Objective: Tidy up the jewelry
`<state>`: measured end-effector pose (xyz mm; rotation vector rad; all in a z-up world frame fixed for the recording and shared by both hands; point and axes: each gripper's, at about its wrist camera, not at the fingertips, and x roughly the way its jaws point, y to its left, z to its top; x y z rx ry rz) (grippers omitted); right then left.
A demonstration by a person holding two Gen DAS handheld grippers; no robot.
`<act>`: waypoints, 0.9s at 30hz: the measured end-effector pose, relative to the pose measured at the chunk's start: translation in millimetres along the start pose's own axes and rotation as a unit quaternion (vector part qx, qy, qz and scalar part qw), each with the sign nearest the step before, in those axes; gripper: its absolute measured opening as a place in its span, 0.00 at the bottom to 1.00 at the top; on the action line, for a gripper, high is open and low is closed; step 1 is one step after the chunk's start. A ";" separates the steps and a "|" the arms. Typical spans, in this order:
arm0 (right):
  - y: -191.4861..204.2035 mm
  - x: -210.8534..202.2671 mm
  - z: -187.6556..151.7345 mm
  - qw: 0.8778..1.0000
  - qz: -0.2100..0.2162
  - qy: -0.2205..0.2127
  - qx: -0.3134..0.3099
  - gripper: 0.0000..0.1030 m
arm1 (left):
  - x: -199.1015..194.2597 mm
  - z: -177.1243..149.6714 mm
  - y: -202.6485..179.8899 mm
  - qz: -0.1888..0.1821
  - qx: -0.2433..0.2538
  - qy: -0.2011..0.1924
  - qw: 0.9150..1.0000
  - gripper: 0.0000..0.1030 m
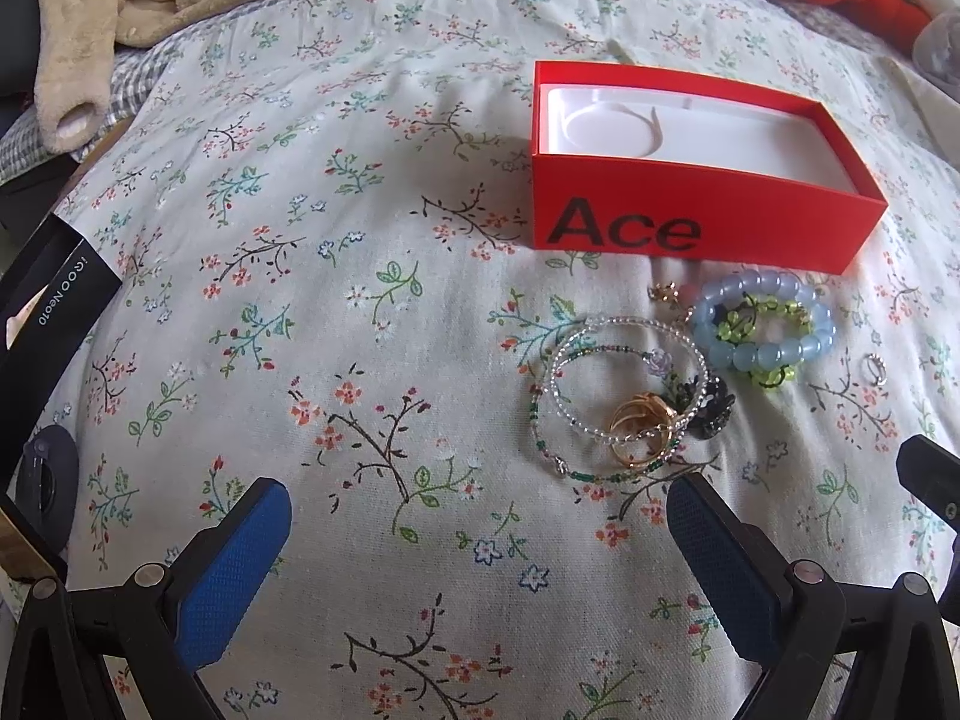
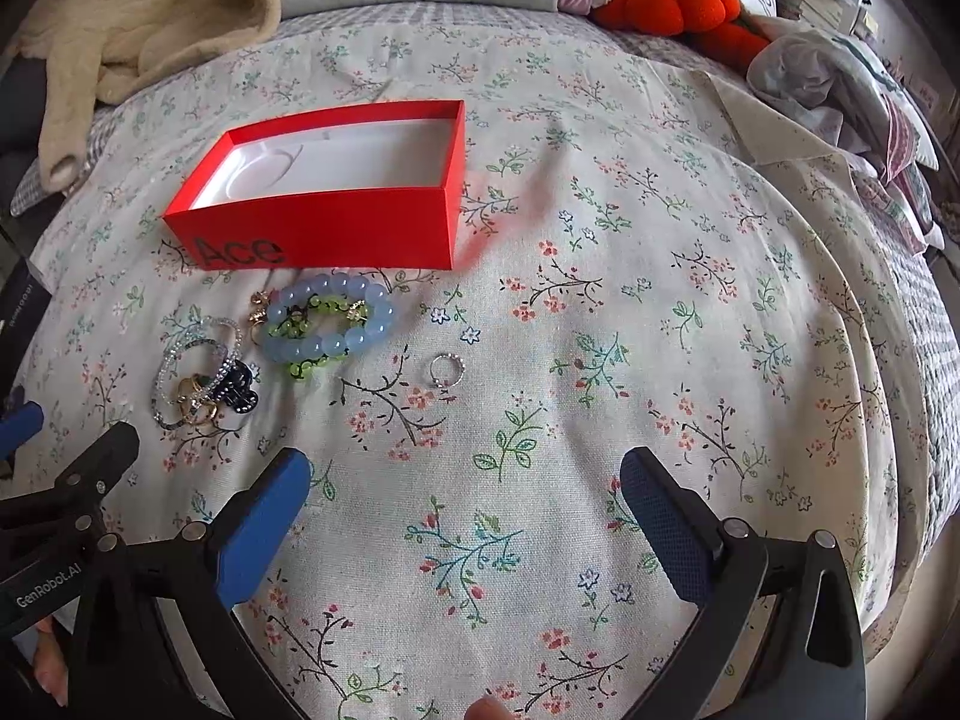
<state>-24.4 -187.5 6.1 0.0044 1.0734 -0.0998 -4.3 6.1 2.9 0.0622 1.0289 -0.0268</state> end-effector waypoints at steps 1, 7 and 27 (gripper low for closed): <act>-0.2 -0.1 -0.2 1.000 0.000 0.000 0.000 1.00 | 0.9 0.2 -0.2 0.000 -0.001 0.000 1.000 1.00; -0.1 -0.9 -0.3 1.000 0.001 0.000 0.000 1.00 | -1.4 0.1 -0.8 0.000 -0.001 0.000 1.000 1.00; 0.9 1.3 -1.2 1.000 0.002 0.003 0.001 1.00 | -1.6 -0.6 -2.3 -0.002 -0.001 0.001 1.000 1.00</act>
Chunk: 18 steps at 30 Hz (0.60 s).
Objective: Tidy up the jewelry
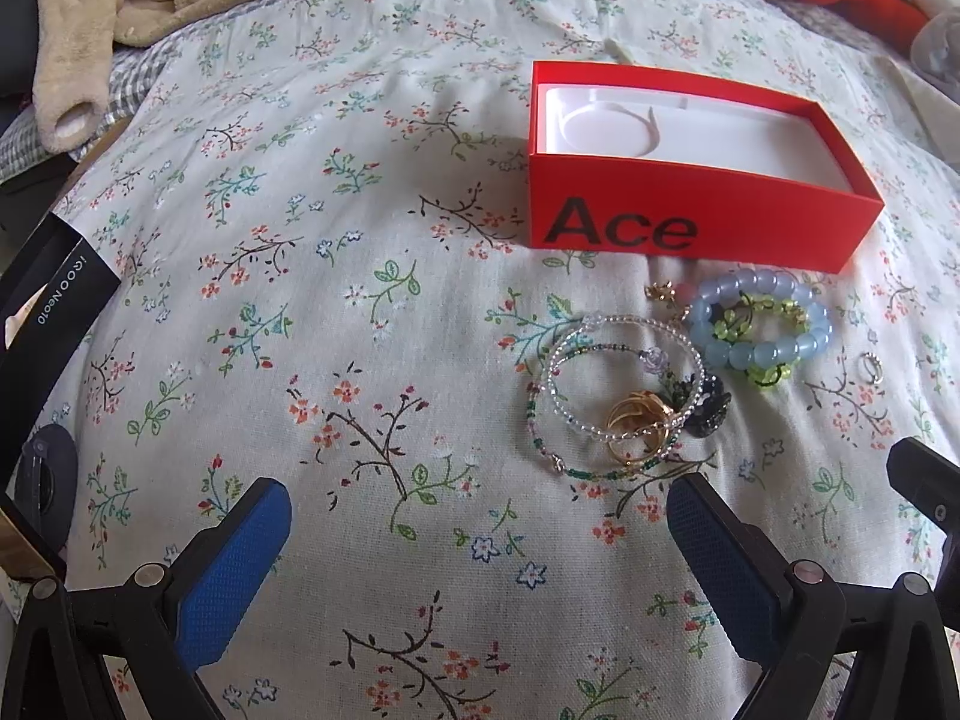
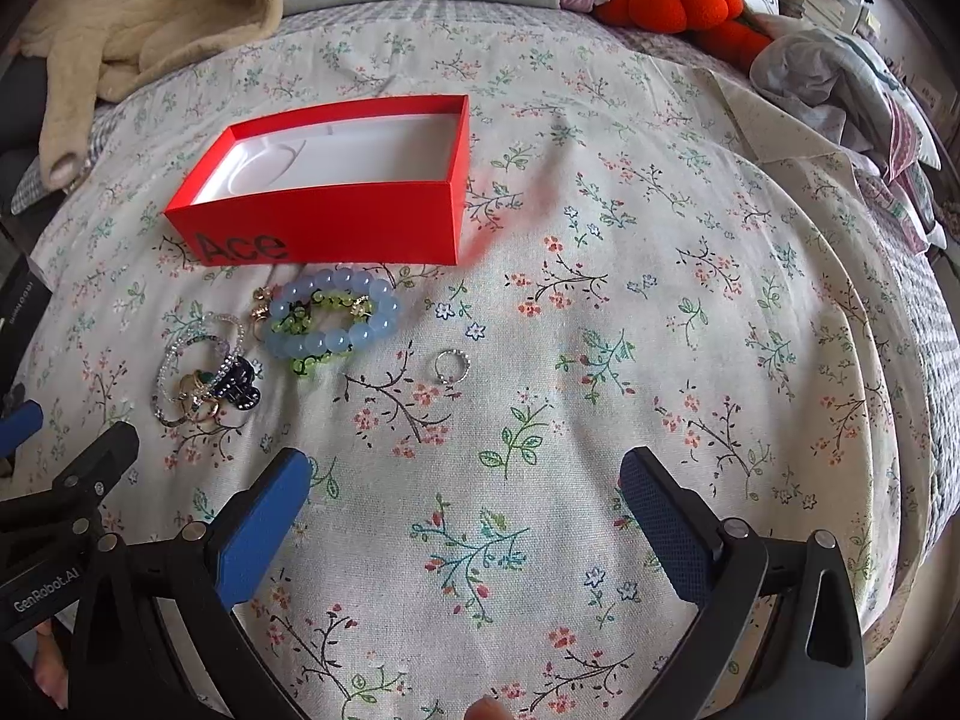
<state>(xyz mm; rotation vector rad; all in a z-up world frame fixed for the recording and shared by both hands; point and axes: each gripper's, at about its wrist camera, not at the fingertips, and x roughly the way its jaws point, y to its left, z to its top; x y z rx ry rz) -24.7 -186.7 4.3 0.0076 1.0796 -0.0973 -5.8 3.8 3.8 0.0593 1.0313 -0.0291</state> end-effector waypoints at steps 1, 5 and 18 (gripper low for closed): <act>0.1 0.1 0.1 1.000 0.000 0.000 0.000 1.00 | -0.2 0.0 -0.3 0.000 0.000 0.000 1.000 1.00; 0.0 0.4 0.3 1.000 0.001 0.001 0.001 1.00 | 1.1 -0.1 1.1 -0.001 0.001 -0.001 1.000 1.00; -0.3 0.6 0.2 1.000 0.004 0.002 0.004 1.00 | 0.8 -0.6 -0.8 -0.001 0.000 -0.001 1.000 1.00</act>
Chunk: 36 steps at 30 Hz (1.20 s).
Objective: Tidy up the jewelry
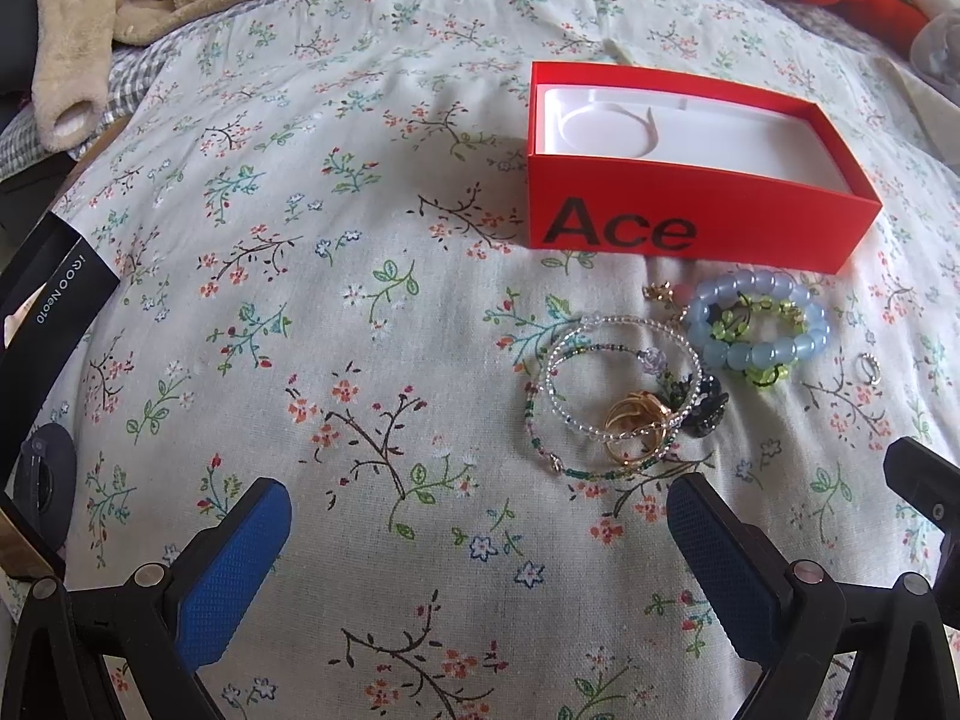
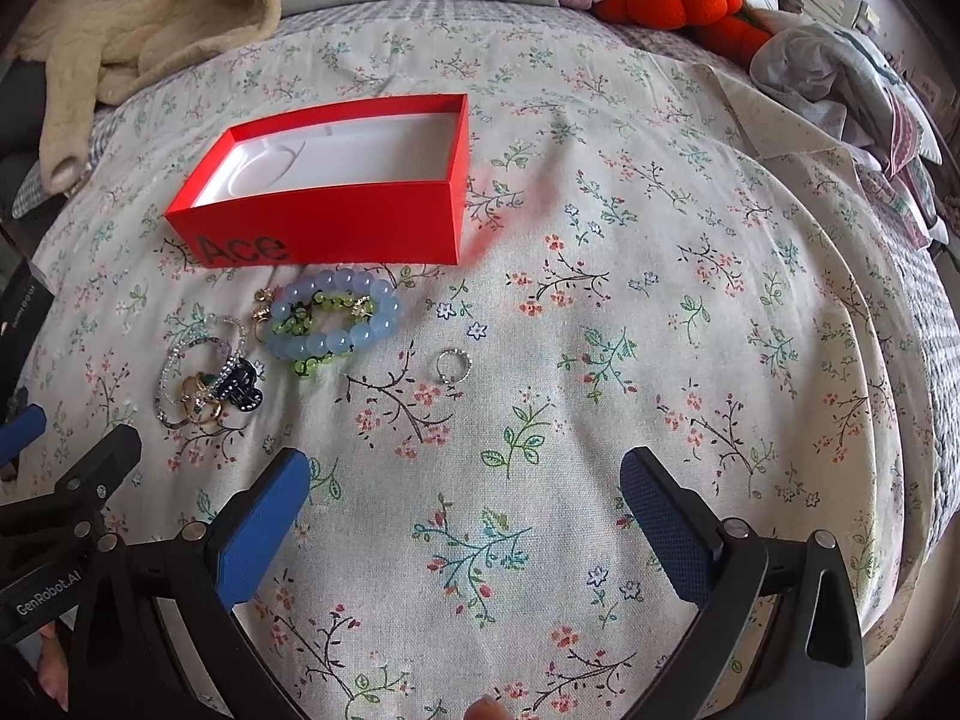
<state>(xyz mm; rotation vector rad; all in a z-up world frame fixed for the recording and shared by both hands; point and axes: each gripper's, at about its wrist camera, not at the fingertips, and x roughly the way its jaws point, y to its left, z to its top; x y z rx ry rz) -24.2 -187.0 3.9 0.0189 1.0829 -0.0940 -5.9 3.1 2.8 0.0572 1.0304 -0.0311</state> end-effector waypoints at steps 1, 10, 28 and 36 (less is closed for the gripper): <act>0.0 0.2 0.0 1.000 0.000 0.000 0.000 1.00 | -0.2 -0.1 -0.3 0.000 0.000 0.000 1.000 1.00; 0.2 -0.3 0.3 1.000 0.005 0.000 0.003 1.00 | 0.1 1.8 0.5 0.000 -0.003 0.002 1.000 1.00; -1.2 -6.8 5.7 1.000 0.003 -0.008 0.006 1.00 | -3.1 2.8 6.7 0.011 -0.005 -0.007 1.000 1.00; -8.2 -8.1 13.7 1.000 0.011 0.010 0.017 1.00 | -8.2 10.1 3.4 0.010 0.011 -0.011 1.000 1.00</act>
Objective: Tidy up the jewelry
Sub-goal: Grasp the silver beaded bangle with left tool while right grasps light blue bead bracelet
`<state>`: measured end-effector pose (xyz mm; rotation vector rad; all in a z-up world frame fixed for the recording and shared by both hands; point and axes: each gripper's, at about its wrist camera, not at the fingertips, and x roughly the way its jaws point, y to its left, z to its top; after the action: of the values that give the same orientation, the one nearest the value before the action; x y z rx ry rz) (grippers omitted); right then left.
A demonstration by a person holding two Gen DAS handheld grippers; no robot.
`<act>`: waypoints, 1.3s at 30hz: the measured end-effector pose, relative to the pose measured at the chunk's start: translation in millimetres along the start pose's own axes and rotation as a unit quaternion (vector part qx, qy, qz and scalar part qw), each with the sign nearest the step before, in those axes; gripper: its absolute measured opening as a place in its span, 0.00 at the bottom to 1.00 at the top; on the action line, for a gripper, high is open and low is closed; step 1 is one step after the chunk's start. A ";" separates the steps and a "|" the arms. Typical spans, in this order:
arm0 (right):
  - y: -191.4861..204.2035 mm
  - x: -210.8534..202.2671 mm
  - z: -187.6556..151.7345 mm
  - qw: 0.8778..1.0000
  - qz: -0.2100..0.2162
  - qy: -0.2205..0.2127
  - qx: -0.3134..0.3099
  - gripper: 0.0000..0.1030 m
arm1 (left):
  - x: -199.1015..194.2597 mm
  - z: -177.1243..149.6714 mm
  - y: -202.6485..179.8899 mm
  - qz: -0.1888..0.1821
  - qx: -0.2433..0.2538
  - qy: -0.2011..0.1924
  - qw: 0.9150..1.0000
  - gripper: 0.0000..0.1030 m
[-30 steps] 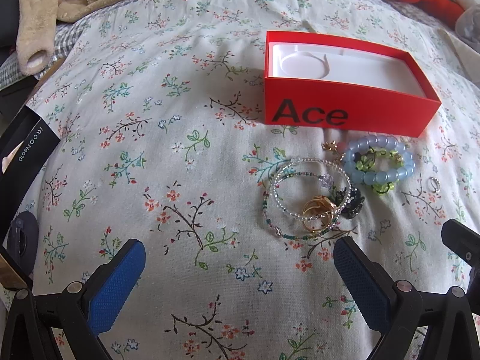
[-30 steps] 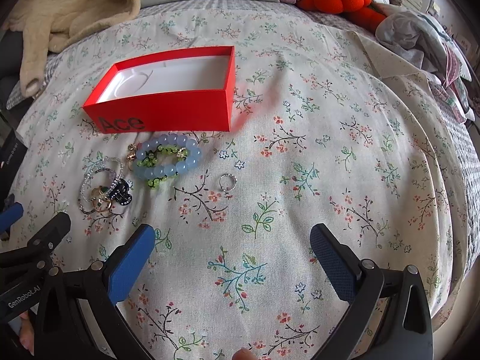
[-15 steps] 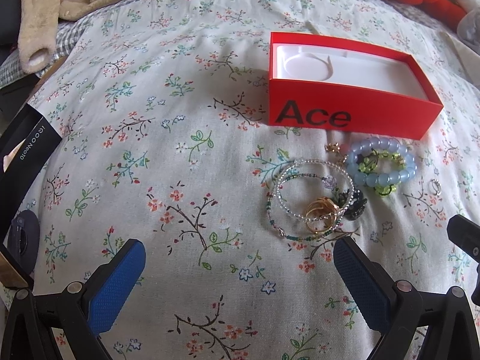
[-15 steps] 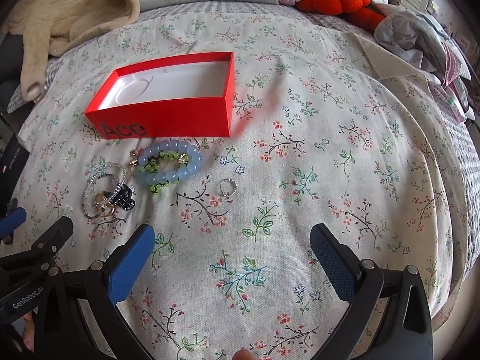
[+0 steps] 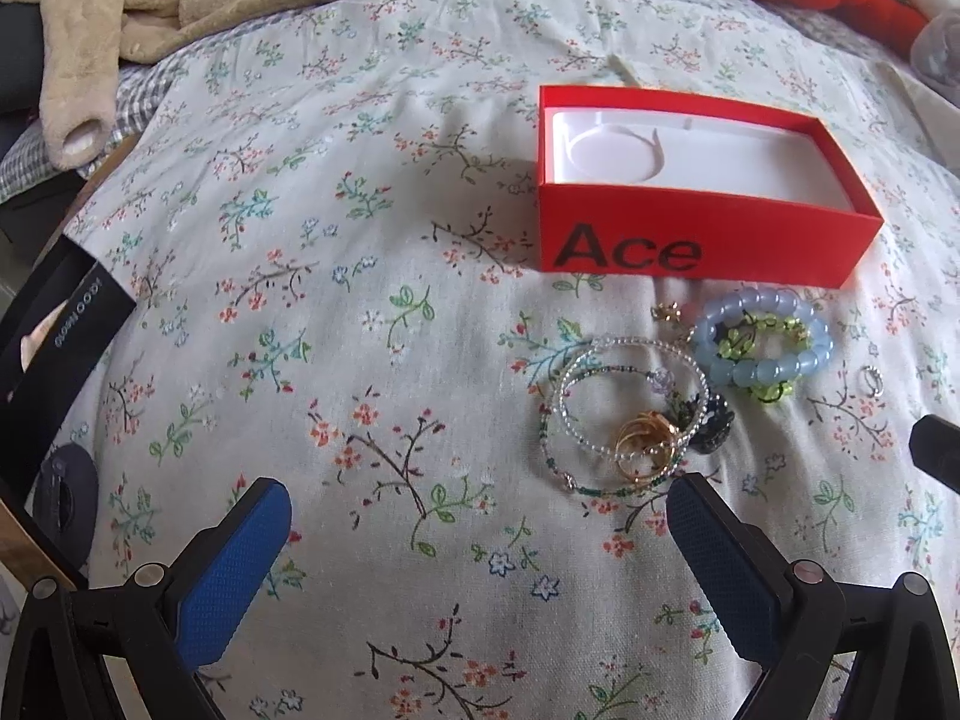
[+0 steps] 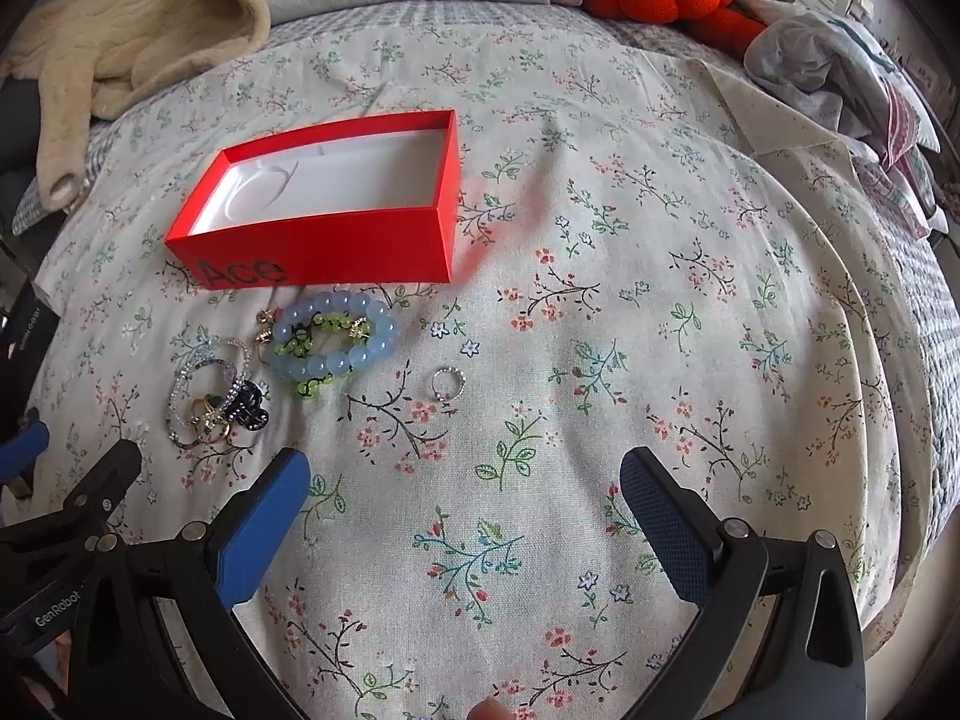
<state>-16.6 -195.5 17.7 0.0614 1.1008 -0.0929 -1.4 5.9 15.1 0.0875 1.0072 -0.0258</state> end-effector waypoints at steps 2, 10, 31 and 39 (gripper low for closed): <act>-3.0 -3.3 6.5 1.000 0.006 0.006 0.003 1.00 | -2.2 7.0 0.2 -0.002 0.012 -0.001 1.000 1.00; -8.2 4.5 41.4 0.995 0.078 0.068 0.006 1.00 | 21.9 40.6 8.4 -0.054 0.034 0.073 0.995 1.00; -12.4 87.3 77.9 0.971 0.186 0.138 0.064 0.33 | 102.1 64.1 16.1 -0.222 -0.038 0.141 0.964 0.18; -7.4 93.6 80.5 0.970 0.188 0.143 0.047 0.21 | 112.7 73.3 -8.0 -0.249 -0.001 0.164 0.954 0.17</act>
<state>96.2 -214.7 -29.4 0.3776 1.3542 0.2111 120.2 -6.2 -41.7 -0.1731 1.3415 -0.4861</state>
